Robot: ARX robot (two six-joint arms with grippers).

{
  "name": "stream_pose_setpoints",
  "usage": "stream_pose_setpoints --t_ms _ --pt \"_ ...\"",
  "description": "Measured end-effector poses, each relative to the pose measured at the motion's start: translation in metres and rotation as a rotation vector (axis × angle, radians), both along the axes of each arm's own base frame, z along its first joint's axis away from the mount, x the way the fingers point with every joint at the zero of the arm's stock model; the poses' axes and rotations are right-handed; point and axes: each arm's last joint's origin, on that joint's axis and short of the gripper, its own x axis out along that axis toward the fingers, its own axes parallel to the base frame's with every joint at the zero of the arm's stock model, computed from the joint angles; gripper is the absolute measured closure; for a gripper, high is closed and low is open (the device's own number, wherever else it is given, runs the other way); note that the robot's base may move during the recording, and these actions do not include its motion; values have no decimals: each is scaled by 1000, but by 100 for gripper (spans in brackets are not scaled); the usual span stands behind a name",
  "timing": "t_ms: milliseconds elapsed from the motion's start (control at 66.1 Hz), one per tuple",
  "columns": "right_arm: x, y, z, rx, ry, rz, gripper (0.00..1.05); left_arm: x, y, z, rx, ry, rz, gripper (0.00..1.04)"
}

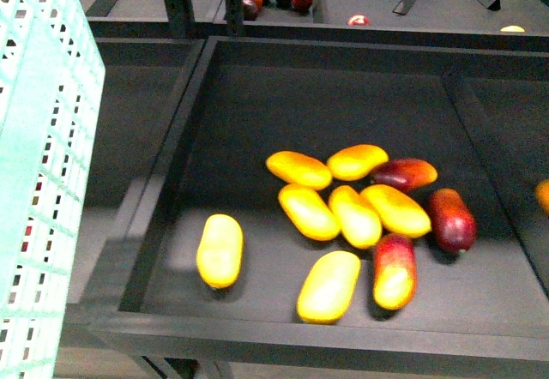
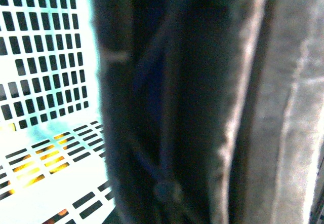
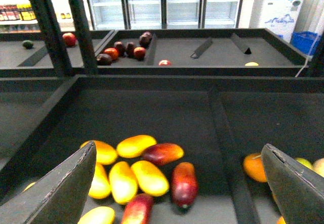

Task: Pick mango and avocado into basket

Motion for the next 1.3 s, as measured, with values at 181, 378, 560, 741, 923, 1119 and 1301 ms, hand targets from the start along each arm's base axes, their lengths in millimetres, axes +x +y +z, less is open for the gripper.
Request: stream_pose_setpoints --t_ms 181,378,560,741,923,1119,1301 --pt "0 0 0 0 1 0 9 0 0 -1 0 3 -2 91" --pt "0 0 0 0 1 -2 9 0 0 0 1 3 -1 91" --pt "0 0 0 0 0 -3 9 0 0 0 1 2 -1 91" --pt "0 0 0 0 1 7 9 0 2 0 16 2 28 91" --pt "0 0 0 0 1 0 9 9 -4 1 127 187 -146 92" --pt "0 0 0 0 1 -2 9 70 -43 -6 362 300 -422 92" --pt "0 0 0 0 1 -1 9 113 -110 3 412 276 -662 92"
